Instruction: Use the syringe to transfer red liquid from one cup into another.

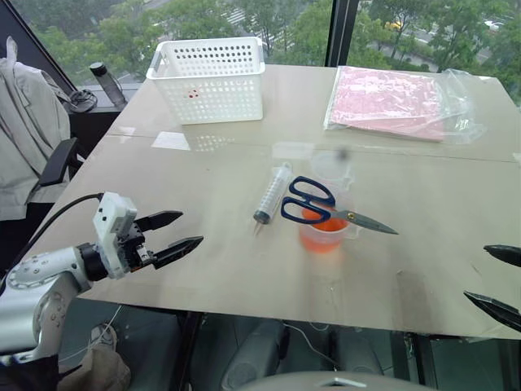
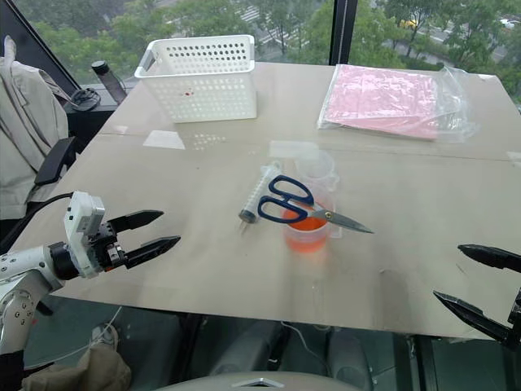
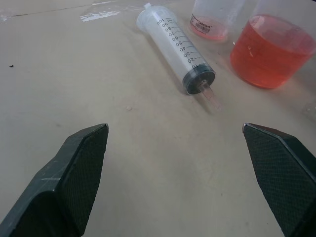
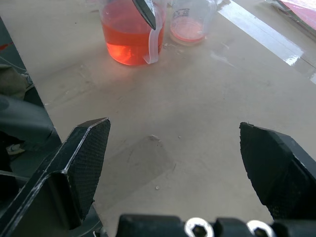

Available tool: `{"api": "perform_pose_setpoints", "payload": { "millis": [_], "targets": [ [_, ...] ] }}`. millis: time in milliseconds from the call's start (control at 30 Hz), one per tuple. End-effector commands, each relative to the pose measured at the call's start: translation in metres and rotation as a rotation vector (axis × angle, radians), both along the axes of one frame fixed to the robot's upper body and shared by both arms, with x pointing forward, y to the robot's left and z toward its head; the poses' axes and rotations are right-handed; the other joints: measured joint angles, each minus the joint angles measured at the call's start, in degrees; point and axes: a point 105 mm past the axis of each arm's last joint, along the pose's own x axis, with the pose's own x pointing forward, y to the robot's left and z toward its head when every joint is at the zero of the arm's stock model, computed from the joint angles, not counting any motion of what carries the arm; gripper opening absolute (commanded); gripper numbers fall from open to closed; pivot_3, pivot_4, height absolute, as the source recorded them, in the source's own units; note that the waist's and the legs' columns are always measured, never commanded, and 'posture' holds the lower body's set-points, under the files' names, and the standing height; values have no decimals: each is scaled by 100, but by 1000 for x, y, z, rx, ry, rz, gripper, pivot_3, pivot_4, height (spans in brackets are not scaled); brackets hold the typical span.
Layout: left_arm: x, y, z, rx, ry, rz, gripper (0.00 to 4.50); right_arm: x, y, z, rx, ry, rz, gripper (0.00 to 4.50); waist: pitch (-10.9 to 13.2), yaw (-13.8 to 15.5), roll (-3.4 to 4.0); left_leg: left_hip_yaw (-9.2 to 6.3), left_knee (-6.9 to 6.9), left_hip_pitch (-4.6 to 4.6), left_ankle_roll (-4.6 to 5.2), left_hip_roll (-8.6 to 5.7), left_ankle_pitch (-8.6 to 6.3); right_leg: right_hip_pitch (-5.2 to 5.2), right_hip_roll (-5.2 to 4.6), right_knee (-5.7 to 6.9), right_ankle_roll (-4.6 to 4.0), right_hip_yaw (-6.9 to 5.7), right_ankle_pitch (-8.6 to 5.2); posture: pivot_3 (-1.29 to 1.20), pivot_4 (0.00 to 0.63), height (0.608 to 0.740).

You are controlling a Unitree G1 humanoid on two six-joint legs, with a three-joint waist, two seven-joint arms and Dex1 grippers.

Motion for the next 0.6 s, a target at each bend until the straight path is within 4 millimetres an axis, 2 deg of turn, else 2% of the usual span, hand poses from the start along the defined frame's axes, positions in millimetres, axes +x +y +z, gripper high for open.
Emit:
{"api": "perform_pose_setpoints", "payload": {
  "millis": [33,100,233,367,500,600],
  "targets": [
    [10,-7,23,4,-79,-59,4427,1,8,10,-12,-67,32,4500,0,-4,0,0,-1,0,0,0,0,0,0,-2,0,0,0,0,150,740],
    [21,-22,40,13,-109,-139,4427,5,19,16,11,-109,57,4500,4,74,-2,-5,-2,0,0,0,0,1,0,-1,0,-7,0,0,150,740],
    [29,-41,57,46,-147,-208,4427,6,30,25,53,-153,78,4500,-12,88,24,0,0,-1,-2,10,1,1,11,-12,-13,-3,10,0,150,740],
    [27,-67,77,80,-167,-356,4427,-3,40,33,75,-177,126,4500,-8,90,23,1,-7,-3,12,13,10,-1,15,-23,-13,-2,10,0,150,740],
    [29,-95,94,221,-138,-503,4427,-1,49,46,86,-229,150,4500,-6,93,20,-2,-6,-2,-1,25,10,0,27,-25,-13,-6,11,0,150,740],
    [35,-122,105,284,-128,-615,4427,1,44,37,68,-209,107,4500,-5,114,15,-3,-2,-2,15,25,2,3,29,-24,-13,-7,11,0,150,740]
  ]
}}
